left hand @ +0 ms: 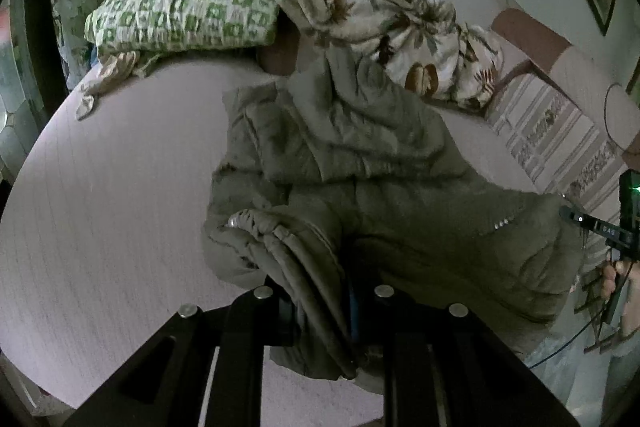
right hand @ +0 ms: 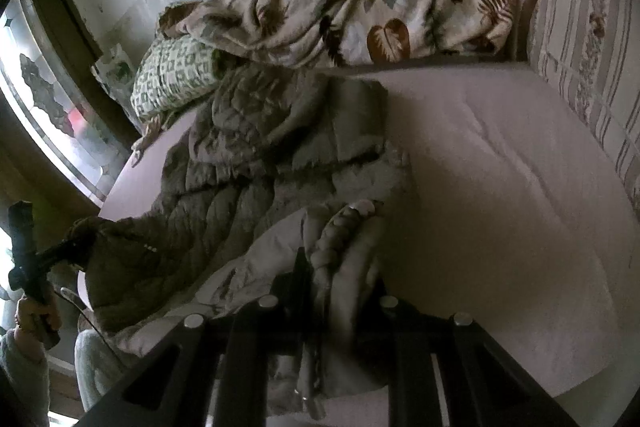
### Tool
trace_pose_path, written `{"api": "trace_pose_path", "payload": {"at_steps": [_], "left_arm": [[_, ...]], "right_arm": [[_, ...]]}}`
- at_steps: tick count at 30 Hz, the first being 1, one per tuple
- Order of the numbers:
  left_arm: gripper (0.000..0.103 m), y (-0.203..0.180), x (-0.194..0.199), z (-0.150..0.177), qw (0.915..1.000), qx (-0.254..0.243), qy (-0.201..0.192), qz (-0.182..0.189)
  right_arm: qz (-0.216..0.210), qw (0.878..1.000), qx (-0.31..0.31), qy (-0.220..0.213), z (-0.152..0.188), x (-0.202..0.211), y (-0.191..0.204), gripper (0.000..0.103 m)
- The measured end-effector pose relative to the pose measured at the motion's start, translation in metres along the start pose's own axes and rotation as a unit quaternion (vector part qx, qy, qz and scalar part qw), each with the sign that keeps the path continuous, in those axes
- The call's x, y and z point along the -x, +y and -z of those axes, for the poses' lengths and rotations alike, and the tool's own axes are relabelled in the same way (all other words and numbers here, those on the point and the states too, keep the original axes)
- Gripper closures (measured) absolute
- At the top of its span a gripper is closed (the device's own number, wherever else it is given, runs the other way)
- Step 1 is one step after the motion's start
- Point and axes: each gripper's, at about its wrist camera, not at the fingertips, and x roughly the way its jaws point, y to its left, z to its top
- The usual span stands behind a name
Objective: Fold large clothes
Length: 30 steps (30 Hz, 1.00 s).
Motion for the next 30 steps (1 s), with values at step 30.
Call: {"api": "trace_pose_path", "payload": {"at_steps": [30], "left_arm": [[0.086,0.025,-0.102,-0.159,0.9944,0.002,-0.036,-0.099]], "right_arm": [[0.043,0.998,-0.007,-0.035,-0.180,-0.109,0.008,0.086]]}}
